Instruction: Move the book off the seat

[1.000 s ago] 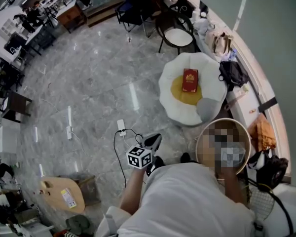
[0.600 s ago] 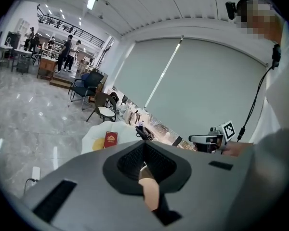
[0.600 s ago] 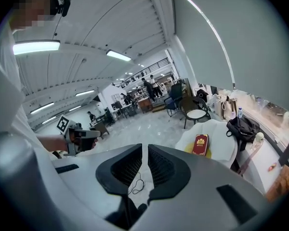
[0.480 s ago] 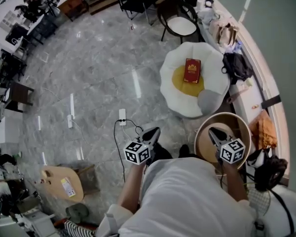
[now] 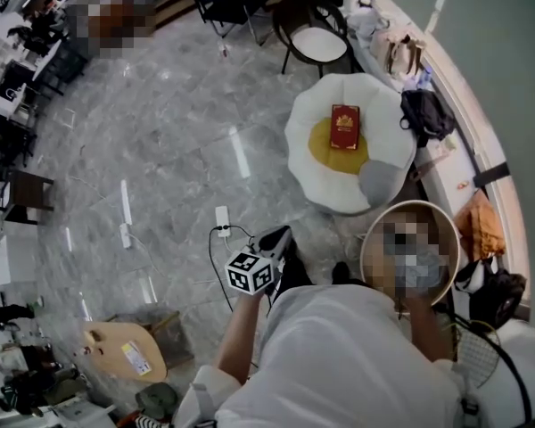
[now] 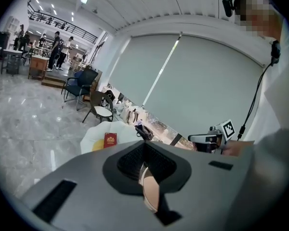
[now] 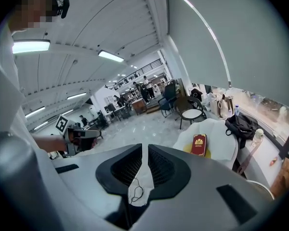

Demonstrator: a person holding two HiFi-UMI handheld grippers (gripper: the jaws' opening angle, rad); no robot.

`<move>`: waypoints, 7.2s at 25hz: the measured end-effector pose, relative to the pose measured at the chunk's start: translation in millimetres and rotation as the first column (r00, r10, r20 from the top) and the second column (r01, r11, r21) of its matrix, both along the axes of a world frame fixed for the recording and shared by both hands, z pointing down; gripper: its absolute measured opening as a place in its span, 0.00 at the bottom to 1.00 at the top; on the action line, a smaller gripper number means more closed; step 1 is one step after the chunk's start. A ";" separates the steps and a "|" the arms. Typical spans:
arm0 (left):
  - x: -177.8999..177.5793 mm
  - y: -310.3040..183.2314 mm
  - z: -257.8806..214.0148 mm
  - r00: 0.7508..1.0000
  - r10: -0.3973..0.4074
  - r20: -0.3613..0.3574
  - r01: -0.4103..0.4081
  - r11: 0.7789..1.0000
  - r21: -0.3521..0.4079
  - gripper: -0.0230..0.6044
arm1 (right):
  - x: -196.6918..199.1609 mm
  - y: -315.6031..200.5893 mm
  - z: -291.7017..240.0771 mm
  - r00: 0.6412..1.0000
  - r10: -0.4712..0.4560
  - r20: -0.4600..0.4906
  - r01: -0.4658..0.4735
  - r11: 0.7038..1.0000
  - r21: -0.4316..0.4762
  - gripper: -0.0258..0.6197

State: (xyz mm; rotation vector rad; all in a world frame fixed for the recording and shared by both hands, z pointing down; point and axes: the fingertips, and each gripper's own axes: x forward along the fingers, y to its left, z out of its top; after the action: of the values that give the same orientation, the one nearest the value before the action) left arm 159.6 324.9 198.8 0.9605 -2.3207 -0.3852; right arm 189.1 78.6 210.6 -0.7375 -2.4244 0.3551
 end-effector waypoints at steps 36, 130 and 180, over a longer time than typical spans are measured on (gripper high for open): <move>-192.1 39.8 33.8 0.945 0.322 -0.051 -0.324 0.945 -0.051 0.04 | -139.7 58.4 27.4 0.924 0.372 -0.088 -0.376 0.926 -0.031 0.13; -636.8 -246.0 787.1 0.685 0.523 -0.507 -0.581 0.812 0.054 0.51 | -576.7 -94.8 710.7 0.889 0.348 -0.297 -0.314 0.936 0.156 0.32; -543.1 -253.0 569.9 0.382 0.757 -0.530 -0.622 0.635 0.458 0.42 | -496.9 -98.9 536.0 0.809 0.526 -0.262 -0.519 0.849 0.102 0.43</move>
State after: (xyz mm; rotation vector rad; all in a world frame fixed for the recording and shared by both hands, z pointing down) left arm -383.5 71.9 768.6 1.4796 -1.0426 -0.4865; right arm -307.8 -20.3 746.6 0.0236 -2.3104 0.5973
